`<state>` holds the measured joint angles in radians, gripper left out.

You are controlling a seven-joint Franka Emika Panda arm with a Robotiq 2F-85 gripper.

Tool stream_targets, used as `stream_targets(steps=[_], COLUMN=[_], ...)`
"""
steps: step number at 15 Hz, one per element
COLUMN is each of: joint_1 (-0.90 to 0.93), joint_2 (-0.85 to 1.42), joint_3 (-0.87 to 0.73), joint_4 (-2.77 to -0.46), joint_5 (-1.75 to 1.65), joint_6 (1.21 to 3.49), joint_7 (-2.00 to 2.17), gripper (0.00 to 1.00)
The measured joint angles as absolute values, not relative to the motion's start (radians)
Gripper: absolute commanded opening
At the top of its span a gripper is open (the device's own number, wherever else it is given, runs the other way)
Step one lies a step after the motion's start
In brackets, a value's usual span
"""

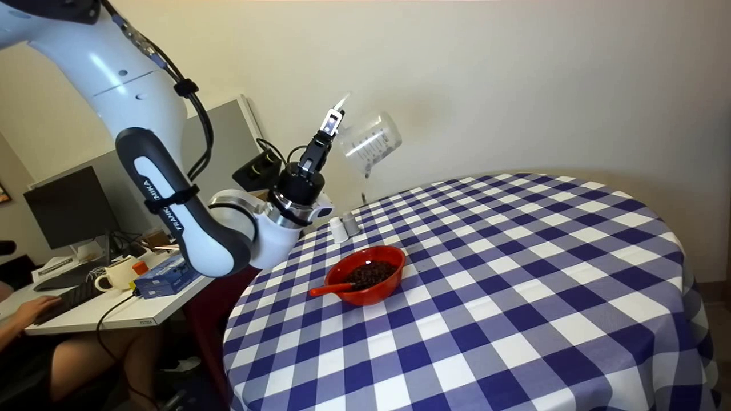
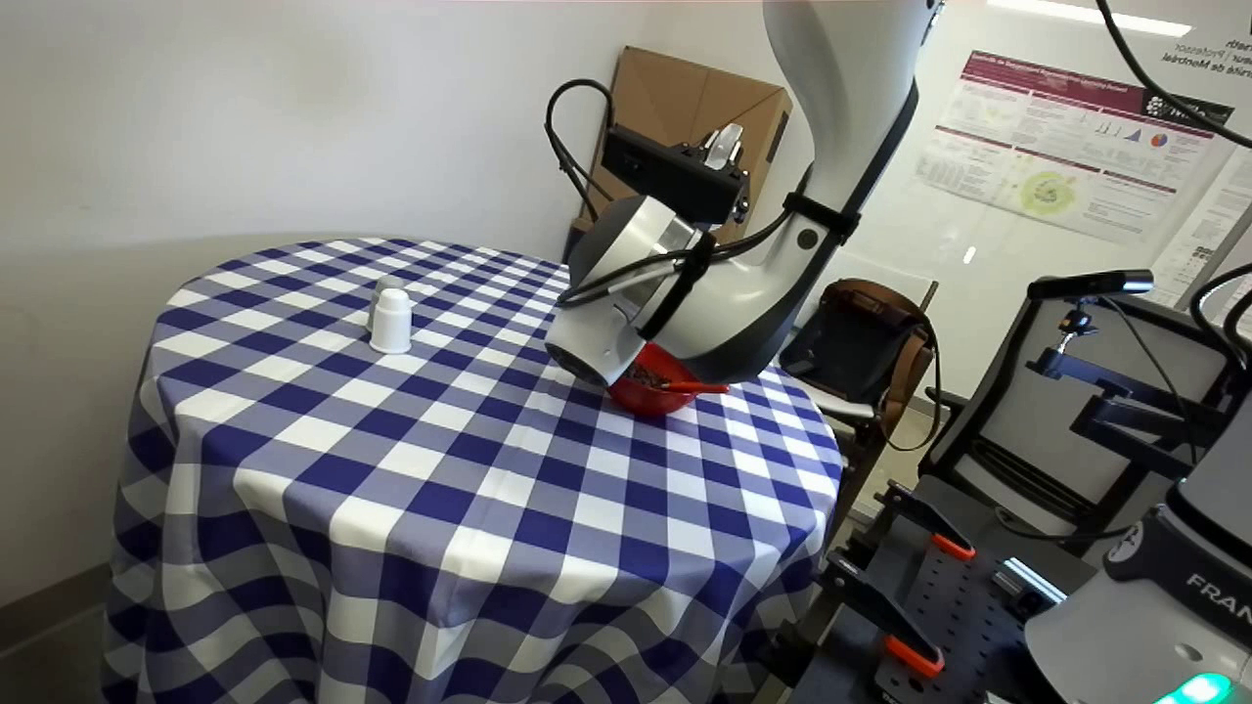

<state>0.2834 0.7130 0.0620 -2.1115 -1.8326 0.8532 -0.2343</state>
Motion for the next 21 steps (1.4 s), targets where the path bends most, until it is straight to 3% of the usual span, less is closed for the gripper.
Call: stream_targets(steps=[10, 21], joint_1=[0.215, 0.134], joint_2=[0.712, 0.631], joint_3=[0.149, 0.221], joint_4=[-1.99, -1.834], joint_5=[-1.65, -1.295], joint_6=[0.875, 1.088], joint_7=[-0.135, -0.187], gripper=[0.12, 0.11])
